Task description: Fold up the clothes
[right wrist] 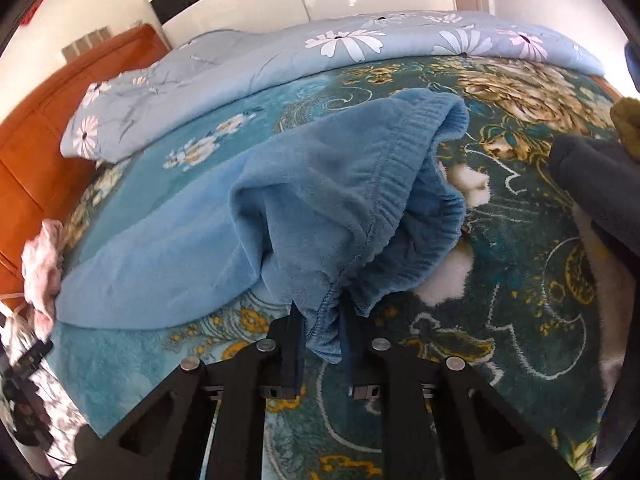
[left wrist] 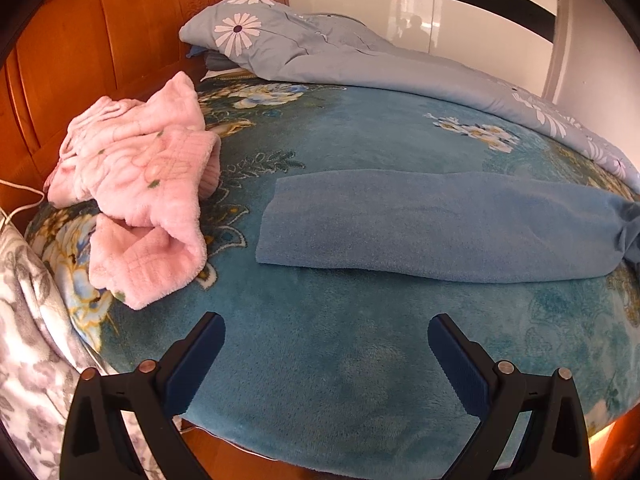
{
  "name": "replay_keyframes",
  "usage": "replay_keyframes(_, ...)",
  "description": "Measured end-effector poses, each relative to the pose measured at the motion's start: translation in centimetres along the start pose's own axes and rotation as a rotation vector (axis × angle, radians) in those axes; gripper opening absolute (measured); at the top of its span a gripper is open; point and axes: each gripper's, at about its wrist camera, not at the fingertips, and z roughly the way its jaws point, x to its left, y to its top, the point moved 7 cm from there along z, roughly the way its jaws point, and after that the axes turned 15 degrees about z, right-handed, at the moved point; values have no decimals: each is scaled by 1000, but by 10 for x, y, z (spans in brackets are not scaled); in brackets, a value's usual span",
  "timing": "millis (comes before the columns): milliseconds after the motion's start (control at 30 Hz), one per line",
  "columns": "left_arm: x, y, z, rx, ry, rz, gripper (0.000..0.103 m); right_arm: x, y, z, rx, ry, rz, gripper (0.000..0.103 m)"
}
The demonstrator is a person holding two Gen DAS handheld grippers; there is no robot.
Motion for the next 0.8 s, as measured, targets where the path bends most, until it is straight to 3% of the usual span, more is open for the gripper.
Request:
replay_keyframes(200, -18, 18, 15, -27, 31, 220, 103, 32, 50, -45, -147, 34, -14, 11)
replay_keyframes(433, -49, 31, 47, -72, 80, 472, 103, 50, 85, -57, -187, 41, -1, 11)
replay_keyframes(533, -49, 40, 48, -106, 91, 487, 100, 56, 90, -58, -190, 39, -7, 11)
replay_keyframes(633, -48, 46, 47, -118, 64, 473, 78, 60, 93, -59, -193, 45, -6, 11)
replay_keyframes(700, -47, 47, 48, -112, 27, 449, 48, 61, 94, -61, -193, 50, -6, 11)
replay_keyframes(800, -44, 51, 39, -135, -51, 384, 33, 64, 96, -64, -195, 53, -12, 11)
